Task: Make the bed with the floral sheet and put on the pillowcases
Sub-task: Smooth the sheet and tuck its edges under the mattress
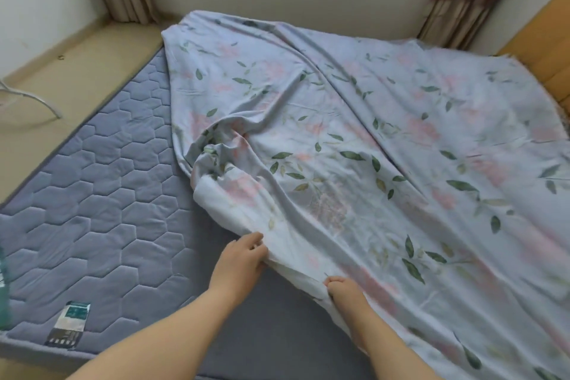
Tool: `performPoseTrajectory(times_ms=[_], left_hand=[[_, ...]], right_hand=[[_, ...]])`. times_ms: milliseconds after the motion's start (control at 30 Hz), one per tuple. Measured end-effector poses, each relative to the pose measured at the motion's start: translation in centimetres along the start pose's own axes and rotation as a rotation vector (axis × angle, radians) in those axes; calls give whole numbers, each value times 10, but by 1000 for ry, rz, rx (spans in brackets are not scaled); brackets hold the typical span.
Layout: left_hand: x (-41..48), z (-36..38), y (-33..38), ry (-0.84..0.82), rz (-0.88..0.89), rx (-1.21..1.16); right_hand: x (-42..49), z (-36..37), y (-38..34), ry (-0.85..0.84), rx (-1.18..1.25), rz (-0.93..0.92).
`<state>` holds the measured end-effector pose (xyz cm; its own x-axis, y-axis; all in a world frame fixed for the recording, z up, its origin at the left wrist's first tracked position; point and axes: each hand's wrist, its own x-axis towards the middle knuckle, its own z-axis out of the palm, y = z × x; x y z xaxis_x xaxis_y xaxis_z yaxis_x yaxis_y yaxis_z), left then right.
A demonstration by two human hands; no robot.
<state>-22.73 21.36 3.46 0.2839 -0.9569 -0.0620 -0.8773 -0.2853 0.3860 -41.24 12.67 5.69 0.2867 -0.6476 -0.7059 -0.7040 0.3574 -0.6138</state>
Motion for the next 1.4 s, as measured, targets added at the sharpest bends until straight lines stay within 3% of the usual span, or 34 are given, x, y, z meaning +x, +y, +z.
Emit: performPoseTrajectory(times_ms=[133, 200, 267, 333, 500, 667, 733, 867, 1100, 1267, 1400], left_hand=[[6, -44, 33, 165, -110, -257], [11, -59, 44, 90, -106, -274], [11, -78, 54, 15, -34, -254], [9, -91, 58, -27, 11, -205], [2, -114, 59, 121, -18, -41], [8, -137, 76, 94, -271, 73], [13, -142, 81, 160, -333, 95], [22, -152, 77, 224, -428, -6], [23, -176, 69, 419, -554, -125], [17, -194, 61, 459, -711, -208], [13, -206, 46, 482, -755, -388]], right_hand=[[-21, -9, -27, 45, -26, -133], [-37, -3, -50, -34, 6, -209], [-45, 4, -71, -112, -47, -339], [-49, 8, -89, -69, -172, -473], [-60, 8, -113, -53, -86, -543], [-75, -4, -130, -130, 109, -611], [-89, -16, -137, -123, 201, -627], [-106, -42, -143, -111, 269, -647], [-113, -65, -150, 21, 337, -697], [-118, -77, -158, 122, 494, -738], [-117, -79, -158, 297, 572, -731]])
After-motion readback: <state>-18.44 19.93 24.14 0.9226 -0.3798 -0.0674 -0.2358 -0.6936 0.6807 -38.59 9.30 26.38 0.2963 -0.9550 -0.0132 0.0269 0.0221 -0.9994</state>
